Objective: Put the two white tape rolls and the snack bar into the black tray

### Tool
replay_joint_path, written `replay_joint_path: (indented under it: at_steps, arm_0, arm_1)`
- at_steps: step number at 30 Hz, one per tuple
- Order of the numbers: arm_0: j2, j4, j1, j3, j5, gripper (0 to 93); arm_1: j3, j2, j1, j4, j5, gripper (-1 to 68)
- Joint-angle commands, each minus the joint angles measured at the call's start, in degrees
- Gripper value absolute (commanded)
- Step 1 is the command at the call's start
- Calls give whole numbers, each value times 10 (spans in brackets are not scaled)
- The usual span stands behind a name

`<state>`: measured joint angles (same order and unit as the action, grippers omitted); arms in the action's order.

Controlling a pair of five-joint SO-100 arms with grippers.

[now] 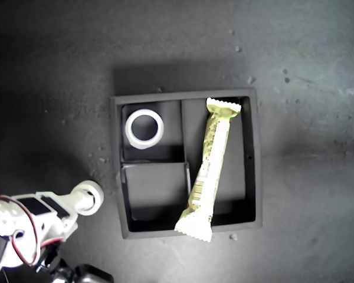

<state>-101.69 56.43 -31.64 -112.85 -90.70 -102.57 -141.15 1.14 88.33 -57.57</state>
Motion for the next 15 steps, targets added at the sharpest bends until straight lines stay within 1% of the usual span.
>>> replay_joint_path:
  at_steps: [1,7,15]
  arm_0:
    - [8,-16,1,-2,-8,151]
    - [39,-39,-2,-8,-18,149]
    - [97,-40,4,-8,-42,132]
  arm_1:
    - [-16,-25,-1,-13,-11,-2]
    - [-39,-25,-9,-35,-12,-2]
    - [-62,-25,-17,-55,-9,-2]
